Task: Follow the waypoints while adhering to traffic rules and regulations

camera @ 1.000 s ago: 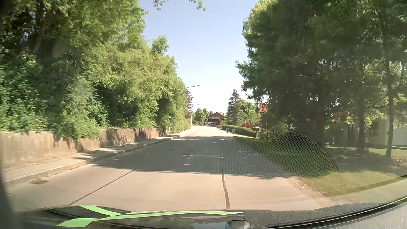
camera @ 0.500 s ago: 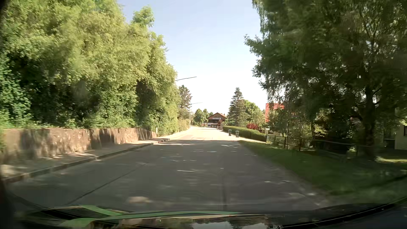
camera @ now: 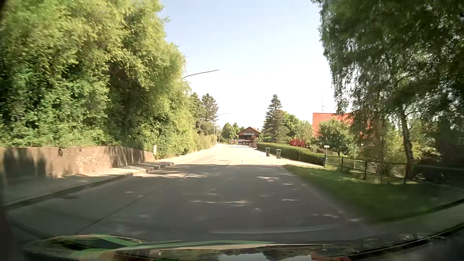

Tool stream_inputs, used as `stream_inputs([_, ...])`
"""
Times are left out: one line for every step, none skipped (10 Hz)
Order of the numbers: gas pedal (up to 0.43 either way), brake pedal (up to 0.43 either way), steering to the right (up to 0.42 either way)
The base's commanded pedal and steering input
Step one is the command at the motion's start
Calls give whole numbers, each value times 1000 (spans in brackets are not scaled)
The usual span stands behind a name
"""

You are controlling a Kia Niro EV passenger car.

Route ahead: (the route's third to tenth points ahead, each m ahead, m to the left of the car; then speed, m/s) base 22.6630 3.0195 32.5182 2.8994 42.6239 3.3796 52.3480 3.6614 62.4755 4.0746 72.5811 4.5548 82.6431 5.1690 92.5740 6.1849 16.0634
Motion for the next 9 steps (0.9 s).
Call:
stream_inputs([157, 0, -5])
stream_inputs([169, 0, -6])
stream_inputs([169, 0, -5])
stream_inputs([169, 0, -5])
stream_inputs([177, 0, -5])
stream_inputs([177, 0, -5])
stream_inputs([177, 0, -5])
stream_inputs([177, 0, -5])
stream_inputs([177, 0, -5])
